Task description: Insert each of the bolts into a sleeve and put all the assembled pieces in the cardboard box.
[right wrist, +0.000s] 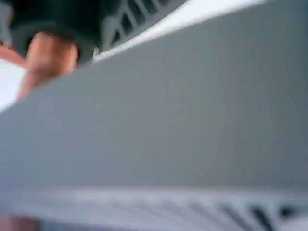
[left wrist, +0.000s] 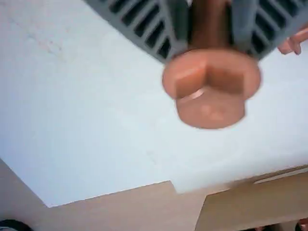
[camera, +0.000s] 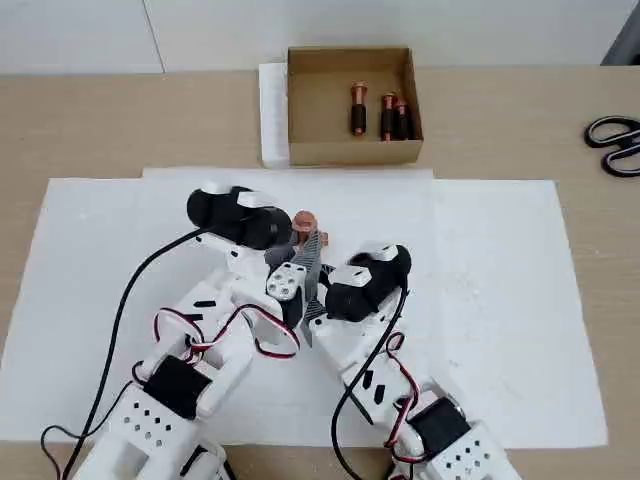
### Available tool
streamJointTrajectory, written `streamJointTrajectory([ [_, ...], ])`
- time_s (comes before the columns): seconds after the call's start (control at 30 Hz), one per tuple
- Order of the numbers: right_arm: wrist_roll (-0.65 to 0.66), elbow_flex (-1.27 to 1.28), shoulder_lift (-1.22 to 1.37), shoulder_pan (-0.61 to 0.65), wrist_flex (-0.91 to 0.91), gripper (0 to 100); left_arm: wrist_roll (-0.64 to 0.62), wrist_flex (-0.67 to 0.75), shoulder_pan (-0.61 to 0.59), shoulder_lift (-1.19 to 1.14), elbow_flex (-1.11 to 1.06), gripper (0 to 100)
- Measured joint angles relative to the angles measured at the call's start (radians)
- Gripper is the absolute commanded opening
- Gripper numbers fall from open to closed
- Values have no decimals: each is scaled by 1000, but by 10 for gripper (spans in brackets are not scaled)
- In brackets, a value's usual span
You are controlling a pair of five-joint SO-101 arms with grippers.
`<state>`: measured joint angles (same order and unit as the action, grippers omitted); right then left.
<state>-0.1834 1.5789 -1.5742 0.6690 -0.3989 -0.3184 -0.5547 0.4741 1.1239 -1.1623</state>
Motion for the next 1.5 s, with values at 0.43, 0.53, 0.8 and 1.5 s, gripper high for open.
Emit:
streamJointTrajectory([
  [0.43, 0, 0, 0, 2, 0, 4, 0, -92, 3, 8, 2, 6],
  [0.53, 0, 0, 0, 2, 0, 4, 0, -106, 5, 8, 2, 6],
  [0.8, -2, 0, 0, 2, 0, 4, 0, -157, 18, 8, 2, 8],
  [1.5, 0, 2, 0, 0, 0, 4, 8, -364, -80, 11, 222, 188],
])
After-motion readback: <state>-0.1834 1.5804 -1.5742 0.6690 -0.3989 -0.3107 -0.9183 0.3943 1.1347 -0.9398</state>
